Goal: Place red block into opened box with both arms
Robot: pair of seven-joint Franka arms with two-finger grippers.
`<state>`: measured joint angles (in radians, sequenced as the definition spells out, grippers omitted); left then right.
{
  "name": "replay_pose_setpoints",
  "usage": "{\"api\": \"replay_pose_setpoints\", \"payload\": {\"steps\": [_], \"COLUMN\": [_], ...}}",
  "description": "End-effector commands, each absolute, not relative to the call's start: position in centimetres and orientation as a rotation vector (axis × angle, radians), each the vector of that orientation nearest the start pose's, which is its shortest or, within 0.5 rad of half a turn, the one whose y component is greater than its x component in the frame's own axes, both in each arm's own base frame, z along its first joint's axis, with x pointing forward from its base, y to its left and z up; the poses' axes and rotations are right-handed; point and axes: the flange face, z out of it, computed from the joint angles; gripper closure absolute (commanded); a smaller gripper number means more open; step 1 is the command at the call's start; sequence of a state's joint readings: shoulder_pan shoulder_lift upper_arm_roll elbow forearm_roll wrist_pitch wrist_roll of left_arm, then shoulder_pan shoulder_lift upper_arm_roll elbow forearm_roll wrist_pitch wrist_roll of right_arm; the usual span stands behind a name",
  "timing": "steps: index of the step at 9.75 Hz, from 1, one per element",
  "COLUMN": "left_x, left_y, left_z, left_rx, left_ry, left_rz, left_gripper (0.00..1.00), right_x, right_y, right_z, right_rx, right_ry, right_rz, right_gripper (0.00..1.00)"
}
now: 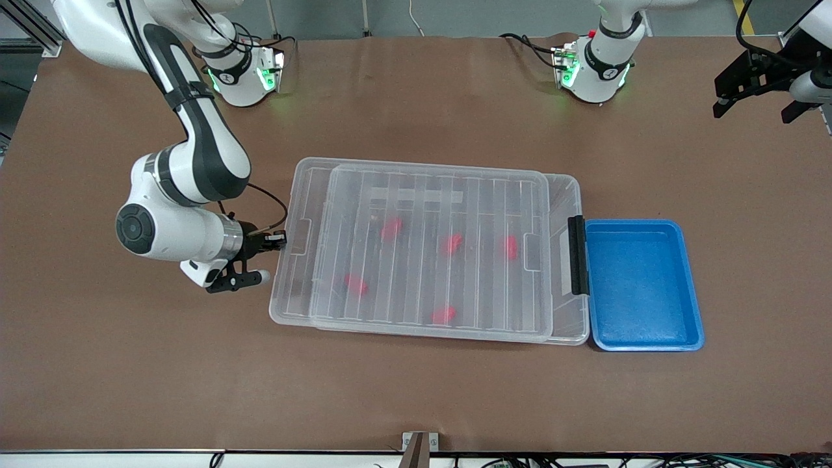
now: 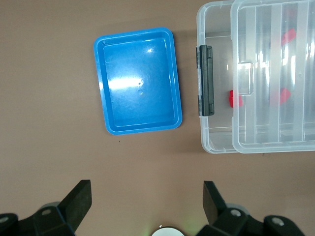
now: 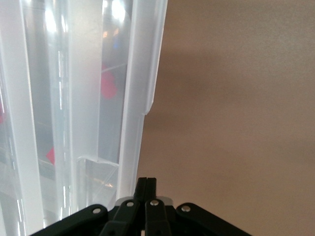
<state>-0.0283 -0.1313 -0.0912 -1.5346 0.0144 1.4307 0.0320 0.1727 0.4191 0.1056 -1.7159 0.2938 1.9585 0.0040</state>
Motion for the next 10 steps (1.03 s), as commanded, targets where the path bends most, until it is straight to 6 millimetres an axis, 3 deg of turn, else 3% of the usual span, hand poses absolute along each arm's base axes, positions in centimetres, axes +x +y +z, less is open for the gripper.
{"api": "replay_pose_setpoints", "payload": {"steps": [1, 4, 5, 6, 7, 8, 10], "left_x": [49.7, 49.7, 49.7, 49.8, 49.8, 49.9, 49.9], "left_y": [-6.1, -5.6, -5.2, -4.3, -4.3, -4.7, -4.9], "left_z": [67.8, 68.0, 67.9, 67.9, 68.1, 68.0, 67.8], "left_rx": [-3.090, -3.091, -3.092, -3.097, -3.103, -3.095, -3.093], "left_ry": [0.252, 0.233, 0.223, 0.203, 0.202, 0.197, 0.192], "left_rz": [0.020, 0.018, 0.022, 0.021, 0.014, 0.016, 0.022], "left_gripper": [0.00, 0.00, 0.00, 0.00, 0.00, 0.00, 0.00], "right_x": [61.8, 62.0, 62.2, 62.3, 62.1, 61.6, 59.7], "right_y": [20.8, 20.4, 19.6, 17.9, 14.7, 11.2, 6.6], "right_z": [33.5, 33.2, 33.9, 35.9, 39.7, 44.5, 51.4], "right_rx": [-2.832, -2.836, -2.847, -2.851, -2.891, -2.962, -3.045], "right_ry": [-0.150, -0.153, -0.145, -0.124, -0.085, -0.021, 0.090], "right_rz": [0.293, 0.303, 0.297, 0.297, 0.249, 0.173, 0.078], "right_gripper": [0.97, 0.96, 0.82, 0.34, 0.00, 0.00, 0.00]}}
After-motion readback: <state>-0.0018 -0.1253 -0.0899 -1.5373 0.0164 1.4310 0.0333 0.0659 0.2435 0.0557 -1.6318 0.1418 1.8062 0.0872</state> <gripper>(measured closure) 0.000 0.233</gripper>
